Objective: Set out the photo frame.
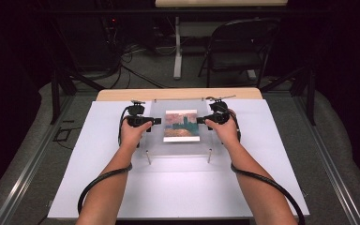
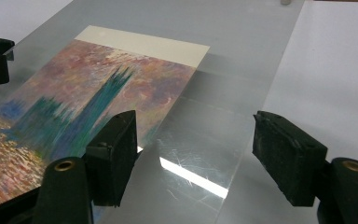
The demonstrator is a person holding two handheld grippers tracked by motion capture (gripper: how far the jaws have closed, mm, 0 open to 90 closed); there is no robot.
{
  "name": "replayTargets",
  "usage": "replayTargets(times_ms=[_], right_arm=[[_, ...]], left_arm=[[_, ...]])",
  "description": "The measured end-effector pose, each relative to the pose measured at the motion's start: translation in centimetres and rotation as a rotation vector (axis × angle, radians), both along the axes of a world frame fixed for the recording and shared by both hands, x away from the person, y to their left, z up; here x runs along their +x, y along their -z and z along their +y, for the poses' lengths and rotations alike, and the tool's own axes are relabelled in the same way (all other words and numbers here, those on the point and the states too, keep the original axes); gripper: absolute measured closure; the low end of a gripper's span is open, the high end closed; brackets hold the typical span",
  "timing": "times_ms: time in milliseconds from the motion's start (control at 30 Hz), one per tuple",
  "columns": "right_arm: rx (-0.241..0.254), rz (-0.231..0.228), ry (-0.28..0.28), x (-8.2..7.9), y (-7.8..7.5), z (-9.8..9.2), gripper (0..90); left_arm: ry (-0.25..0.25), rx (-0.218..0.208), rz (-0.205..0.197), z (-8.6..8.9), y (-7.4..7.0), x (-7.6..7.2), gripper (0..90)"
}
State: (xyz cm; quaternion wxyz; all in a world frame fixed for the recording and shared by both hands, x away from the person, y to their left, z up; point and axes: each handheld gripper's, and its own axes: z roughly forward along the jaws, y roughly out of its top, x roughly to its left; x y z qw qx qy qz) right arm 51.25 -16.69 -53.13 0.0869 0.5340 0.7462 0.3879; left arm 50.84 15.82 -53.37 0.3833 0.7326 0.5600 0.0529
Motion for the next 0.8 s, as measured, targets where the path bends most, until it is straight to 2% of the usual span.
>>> replayTargets(times_ms=[133,367,567,667,700,800], right_arm=[[-0.003,-0.002,-0.010,0.06,0.01,-0.06,29.6],[0.028,0.023,-0.008,0.17,0.26,-0.29,27.2],[0.048,0.044,-0.007,0.36,0.43,-0.36,25.1],[0.055,0.047,-0.005,0.43,0.51,-0.36,24.3],[0.062,0.062,-0.004,0.46,0.52,-0.40,24.1],[0.080,0.067,0.002,0.62,0.72,-0.41,22.6]], left_arm=[[-0.007,-0.029,0.019,0.17,0.20,0.05,30.7],[-0.005,-0.019,0.033,-0.19,0.18,0.14,25.9],[-0.005,-0.041,0.054,-0.13,0.35,0.17,23.3],[0.000,-0.069,0.073,-0.14,0.51,0.17,22.9],[0.003,-0.066,0.071,-0.16,0.51,0.16,22.1],[-0.007,-0.057,0.082,-0.38,0.39,0.14,21.6]])
